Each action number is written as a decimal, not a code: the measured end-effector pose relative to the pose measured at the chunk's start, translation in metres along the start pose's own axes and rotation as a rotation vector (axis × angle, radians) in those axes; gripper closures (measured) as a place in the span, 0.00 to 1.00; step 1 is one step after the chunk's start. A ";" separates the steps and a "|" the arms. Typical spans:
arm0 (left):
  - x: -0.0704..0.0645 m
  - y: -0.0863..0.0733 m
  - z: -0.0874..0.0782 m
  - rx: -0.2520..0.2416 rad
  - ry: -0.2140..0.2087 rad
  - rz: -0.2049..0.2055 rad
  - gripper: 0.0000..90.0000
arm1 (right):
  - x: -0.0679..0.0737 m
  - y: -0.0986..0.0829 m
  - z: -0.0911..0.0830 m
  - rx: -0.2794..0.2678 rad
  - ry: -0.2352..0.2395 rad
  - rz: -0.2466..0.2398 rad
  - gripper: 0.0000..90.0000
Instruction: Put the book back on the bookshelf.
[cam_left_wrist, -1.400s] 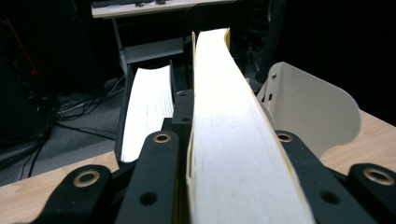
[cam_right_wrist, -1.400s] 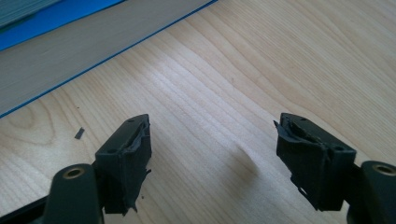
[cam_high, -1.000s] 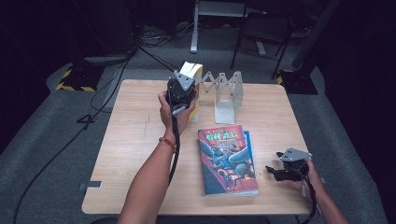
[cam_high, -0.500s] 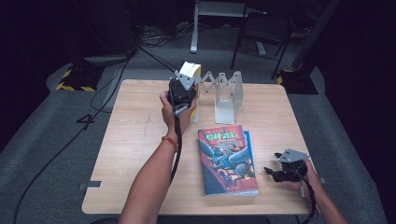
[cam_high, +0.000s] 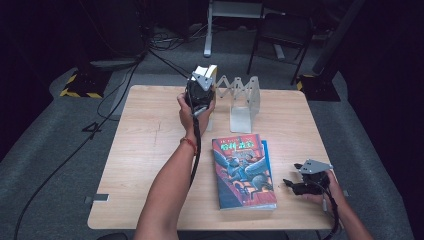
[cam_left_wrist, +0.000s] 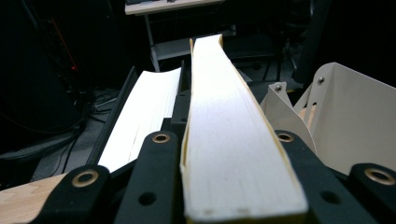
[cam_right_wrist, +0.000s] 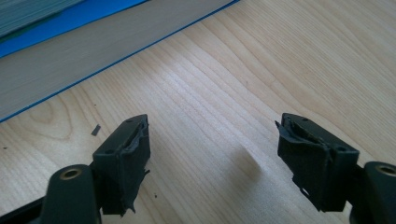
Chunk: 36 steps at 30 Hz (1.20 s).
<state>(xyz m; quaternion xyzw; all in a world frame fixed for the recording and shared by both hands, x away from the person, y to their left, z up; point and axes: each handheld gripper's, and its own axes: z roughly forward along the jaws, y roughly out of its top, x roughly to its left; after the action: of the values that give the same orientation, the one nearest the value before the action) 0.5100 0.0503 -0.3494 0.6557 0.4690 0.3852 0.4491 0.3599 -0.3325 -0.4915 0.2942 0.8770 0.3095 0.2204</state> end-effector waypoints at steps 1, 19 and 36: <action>0.000 0.000 0.001 -0.003 0.001 -0.005 0.82 | 0.000 0.000 0.000 0.001 0.000 -0.002 0.29; 0.001 -0.006 -0.005 0.035 -0.044 0.085 0.76 | 0.000 0.001 0.000 0.002 0.000 0.000 0.29; 0.001 0.006 -0.004 0.121 -0.032 0.127 0.81 | 0.001 0.000 -0.001 0.005 0.012 -0.005 0.30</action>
<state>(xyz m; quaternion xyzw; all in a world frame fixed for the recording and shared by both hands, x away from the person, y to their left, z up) 0.5085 0.0508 -0.3421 0.7163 0.4414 0.3734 0.3908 0.3593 -0.3321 -0.4910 0.2905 0.8799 0.3084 0.2150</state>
